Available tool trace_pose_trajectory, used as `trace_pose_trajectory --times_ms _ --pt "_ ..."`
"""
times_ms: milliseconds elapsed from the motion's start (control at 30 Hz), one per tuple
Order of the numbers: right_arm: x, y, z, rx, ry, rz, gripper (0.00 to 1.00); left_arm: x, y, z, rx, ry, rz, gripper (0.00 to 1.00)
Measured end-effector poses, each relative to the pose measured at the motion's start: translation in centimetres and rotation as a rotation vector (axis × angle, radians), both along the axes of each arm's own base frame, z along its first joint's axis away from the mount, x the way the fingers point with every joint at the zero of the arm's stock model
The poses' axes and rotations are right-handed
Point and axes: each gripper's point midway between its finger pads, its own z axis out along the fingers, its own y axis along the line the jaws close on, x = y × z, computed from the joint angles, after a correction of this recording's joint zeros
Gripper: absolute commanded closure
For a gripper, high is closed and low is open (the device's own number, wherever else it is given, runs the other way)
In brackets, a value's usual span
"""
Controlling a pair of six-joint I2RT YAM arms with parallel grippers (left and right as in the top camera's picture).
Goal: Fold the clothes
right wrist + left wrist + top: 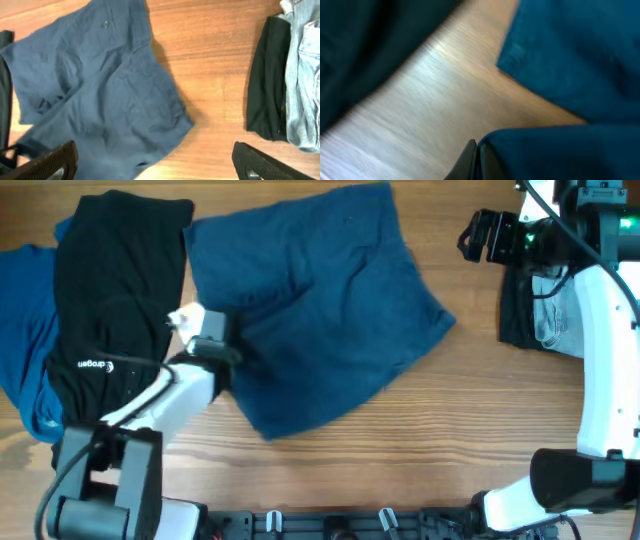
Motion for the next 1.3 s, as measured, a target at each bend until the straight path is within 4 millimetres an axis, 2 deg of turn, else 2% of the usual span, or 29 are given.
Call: trace_pose_trajectory --times_ms 33,67,133,167,200,333,400,467,533,600,633,700,733,800,967,1067,1200,1300 --pt "0.3 0.0 -0.4 -0.001 -0.003 0.0 0.01 0.1 0.3 0.1 0.0 -0.006 0.008 0.96" --pt "0.5 0.0 -0.7 -0.001 -0.001 0.0 0.01 0.8 2.1 0.6 0.0 -0.046 0.063 0.93" --pt "0.7 0.0 -1.3 -0.001 0.011 0.0 0.0 0.9 3.6 0.7 -0.002 -0.058 0.106 0.46" --pt "0.8 0.0 -1.6 -0.001 0.019 -0.001 0.01 0.8 3.8 0.7 -0.006 -0.053 0.111 0.16" --pt "0.9 -0.1 -1.9 -0.001 0.023 -0.001 0.01 0.7 3.8 0.6 -0.015 -0.046 0.107 0.0" --pt "0.7 -0.2 -2.2 0.002 0.042 -0.009 0.0 0.8 1.4 1.2 -0.117 -0.035 -0.009 0.0" --pt "-0.8 -0.7 -2.9 0.009 0.112 -0.028 0.0 0.1 -0.4 2.6 -0.201 -0.02 -0.082 0.0" --pt "-3.0 -1.6 -3.8 0.031 0.21 -0.059 0.0 -1.4 -2.4 4.7 -0.304 0.002 -0.153 0.0" --pt "-4.3 -2.4 -4.2 0.053 0.269 -0.087 0.0 -2.9 -4.3 7.1 -0.403 -0.007 -0.211 0.0" --pt "-5.1 -3.1 -4.4 0.074 0.3 -0.115 0.0 -5.4 -5.4 8.5 -0.485 0.028 -0.216 0.0" --pt "-5.2 -3.7 -4.4 0.083 0.302 -0.134 0.0 -7.4 -5.8 9.0 -0.529 0.068 -0.199 0.0" --pt "-5.0 -4.1 -4.6 0.092 0.298 -0.153 0.02 -10.5 -6.1 8.9 -0.581 0.153 -0.147 0.0" --pt "-4.7 -4.1 -4.8 0.096 0.293 -0.157 0.04 -11.4 -6.1 8.8 -0.594 0.183 -0.128 0.0" --pt "-3.8 -3.6 -6.4 0.108 0.287 -0.164 0.05 -13.4 -6.2 8.2 -0.619 0.264 -0.076 0.0" --pt "-3.4 -1.5 -13.0 0.14 0.344 -0.178 0.21 -14.6 -6.6 7.0 -0.639 0.31 -0.018 0.0" --pt "-3.7 0.0 -16.3 0.151 0.369 -0.168 0.25 -15.8 -7.5 5.7 -0.631 0.367 0.0 0.0" --pt "-3.1 2.5 -18.7 0.152 0.328 -0.124 0.27 -17.3 -8.7 3.9 -0.579 0.432 0.024 0.0" --pt "-3.0 4.4 -20.0 0.157 0.312 -0.112 0.28 -17.5 -9.2 2.6 -0.521 0.459 0.041 0.0"
